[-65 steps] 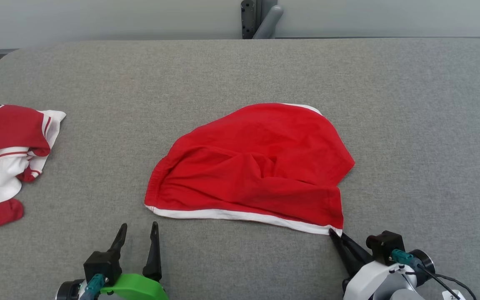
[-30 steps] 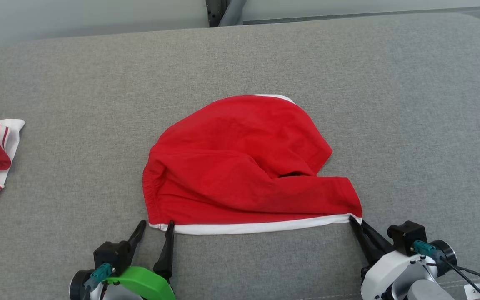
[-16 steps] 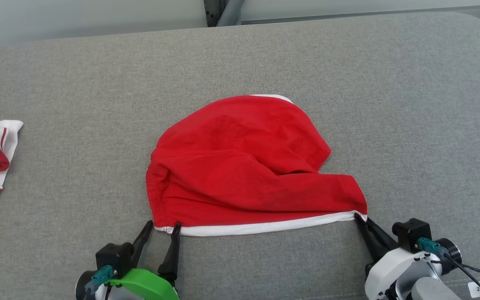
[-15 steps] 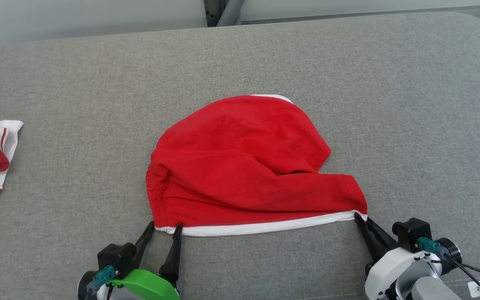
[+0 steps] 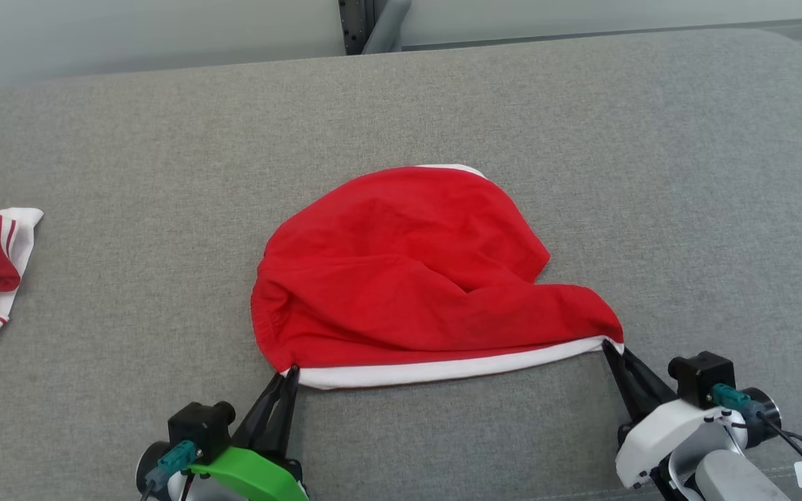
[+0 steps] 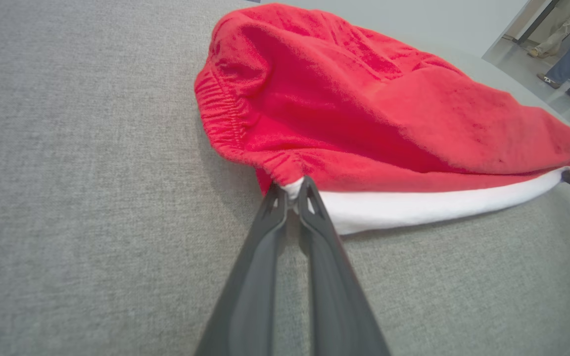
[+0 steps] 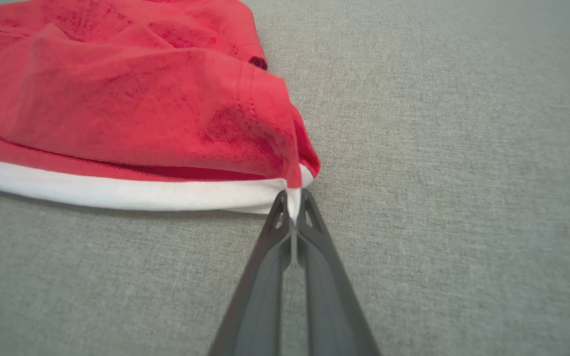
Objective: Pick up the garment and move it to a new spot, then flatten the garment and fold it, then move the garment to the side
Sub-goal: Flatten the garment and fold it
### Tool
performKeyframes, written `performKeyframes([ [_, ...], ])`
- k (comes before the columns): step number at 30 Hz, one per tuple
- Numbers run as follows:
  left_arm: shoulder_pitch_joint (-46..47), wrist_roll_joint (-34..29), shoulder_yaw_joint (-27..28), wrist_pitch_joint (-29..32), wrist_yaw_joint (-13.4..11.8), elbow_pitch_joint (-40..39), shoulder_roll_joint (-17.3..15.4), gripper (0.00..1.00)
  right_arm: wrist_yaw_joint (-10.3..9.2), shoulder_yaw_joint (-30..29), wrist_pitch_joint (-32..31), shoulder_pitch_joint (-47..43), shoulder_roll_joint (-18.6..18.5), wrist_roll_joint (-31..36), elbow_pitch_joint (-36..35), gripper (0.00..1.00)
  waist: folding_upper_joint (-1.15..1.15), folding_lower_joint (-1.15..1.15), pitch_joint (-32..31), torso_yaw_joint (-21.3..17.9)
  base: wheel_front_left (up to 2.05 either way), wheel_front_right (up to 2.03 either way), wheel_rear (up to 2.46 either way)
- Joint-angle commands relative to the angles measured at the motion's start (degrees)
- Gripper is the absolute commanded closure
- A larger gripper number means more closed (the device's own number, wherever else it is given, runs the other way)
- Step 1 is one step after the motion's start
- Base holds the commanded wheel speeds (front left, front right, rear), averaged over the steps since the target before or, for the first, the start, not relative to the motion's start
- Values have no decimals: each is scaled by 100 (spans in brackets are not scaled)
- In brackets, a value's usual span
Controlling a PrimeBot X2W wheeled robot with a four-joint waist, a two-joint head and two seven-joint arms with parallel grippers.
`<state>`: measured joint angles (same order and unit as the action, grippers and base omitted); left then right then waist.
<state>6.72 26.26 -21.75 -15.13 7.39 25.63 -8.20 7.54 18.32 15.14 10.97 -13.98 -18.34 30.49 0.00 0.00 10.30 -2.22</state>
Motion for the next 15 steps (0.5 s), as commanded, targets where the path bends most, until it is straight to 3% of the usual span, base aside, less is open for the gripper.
performKeyframes([
  [1, -12, 44, -31, -1, 10, -134, -90, 100, -10, -64, 1, 90, 0, -96, -83, 100, 0, 0, -79, 13, 0, 0, 0],
  [9, 567, 502, -220, -1, 10, -884, -676, 100, -9, -321, 3, 640, 82, -486, -937, 100, 0, 0, -716, 75, 0, 0, 0],
  [15, 2054, 831, -536, -1, 9, -1148, -1621, 100, -10, -414, 3, 1795, -166, -714, -1378, 100, 0, 0, -1073, 131, 0, 0, 0],
])
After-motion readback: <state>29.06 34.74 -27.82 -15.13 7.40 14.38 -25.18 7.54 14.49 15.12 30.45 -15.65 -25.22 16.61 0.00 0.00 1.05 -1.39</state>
